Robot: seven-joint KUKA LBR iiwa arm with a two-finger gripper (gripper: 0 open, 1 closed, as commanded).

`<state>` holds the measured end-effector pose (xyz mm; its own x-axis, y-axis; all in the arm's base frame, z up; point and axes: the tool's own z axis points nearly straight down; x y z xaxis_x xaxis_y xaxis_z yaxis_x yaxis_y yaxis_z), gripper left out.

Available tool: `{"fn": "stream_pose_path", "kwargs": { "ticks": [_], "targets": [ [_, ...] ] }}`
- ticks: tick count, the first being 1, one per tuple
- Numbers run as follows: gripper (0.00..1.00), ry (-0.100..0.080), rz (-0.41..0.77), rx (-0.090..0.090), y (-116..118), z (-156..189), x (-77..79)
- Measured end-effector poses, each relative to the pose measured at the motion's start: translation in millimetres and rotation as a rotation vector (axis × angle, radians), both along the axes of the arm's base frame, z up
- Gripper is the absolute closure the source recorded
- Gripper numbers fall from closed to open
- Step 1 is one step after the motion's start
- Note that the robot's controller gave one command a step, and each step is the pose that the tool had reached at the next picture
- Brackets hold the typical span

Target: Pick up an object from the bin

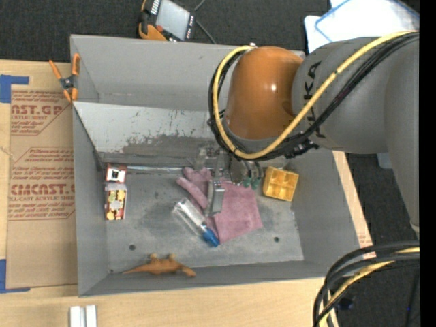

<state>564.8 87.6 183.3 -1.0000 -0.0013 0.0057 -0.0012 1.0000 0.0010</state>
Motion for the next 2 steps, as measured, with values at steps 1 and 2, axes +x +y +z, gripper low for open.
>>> {"fn": "stream_pose_path", "kwargs": {
  "ticks": [1, 2],
  "targets": [
    [0.0, -0.008, -0.001, 0.001, -1, 4, 1.9],
    [0.0, -0.006, -0.219, 0.002, 8, -114, -34.5]
  ]
}}
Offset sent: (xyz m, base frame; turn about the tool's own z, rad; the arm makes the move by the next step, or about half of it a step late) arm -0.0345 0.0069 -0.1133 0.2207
